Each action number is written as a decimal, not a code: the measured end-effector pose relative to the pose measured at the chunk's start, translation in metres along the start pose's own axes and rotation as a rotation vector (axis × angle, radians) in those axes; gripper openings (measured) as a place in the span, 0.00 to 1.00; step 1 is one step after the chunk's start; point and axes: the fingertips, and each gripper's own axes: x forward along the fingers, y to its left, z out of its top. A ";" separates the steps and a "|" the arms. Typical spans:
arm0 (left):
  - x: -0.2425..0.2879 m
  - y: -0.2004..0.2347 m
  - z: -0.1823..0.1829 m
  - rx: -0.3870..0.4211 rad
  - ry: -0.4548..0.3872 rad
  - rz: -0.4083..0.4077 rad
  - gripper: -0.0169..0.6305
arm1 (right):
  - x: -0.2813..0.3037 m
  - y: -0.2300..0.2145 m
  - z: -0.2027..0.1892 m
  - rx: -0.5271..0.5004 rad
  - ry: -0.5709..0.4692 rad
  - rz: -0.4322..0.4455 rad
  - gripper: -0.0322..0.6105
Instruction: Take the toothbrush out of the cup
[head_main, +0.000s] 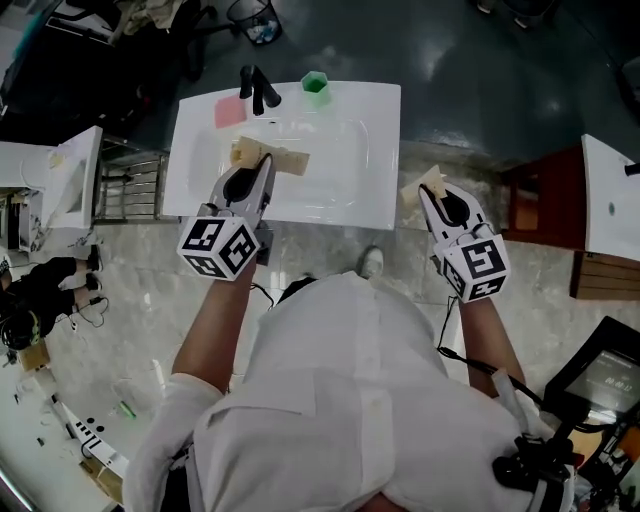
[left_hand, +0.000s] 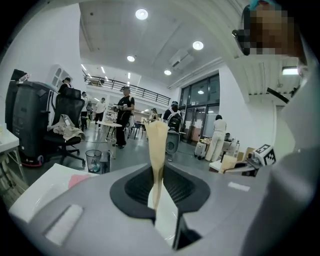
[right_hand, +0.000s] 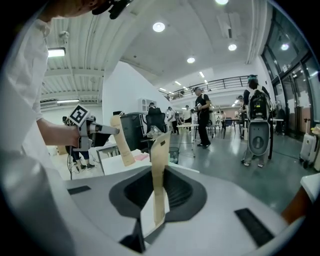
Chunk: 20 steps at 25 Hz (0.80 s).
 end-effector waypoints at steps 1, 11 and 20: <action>-0.004 -0.005 -0.003 0.010 0.006 -0.020 0.12 | -0.002 0.003 0.000 -0.001 0.001 -0.003 0.12; -0.072 -0.021 -0.032 0.077 0.049 -0.169 0.12 | -0.005 0.067 -0.003 -0.038 0.045 -0.027 0.12; -0.163 0.004 -0.054 0.147 0.063 -0.264 0.12 | -0.008 0.158 -0.001 -0.031 0.057 -0.079 0.12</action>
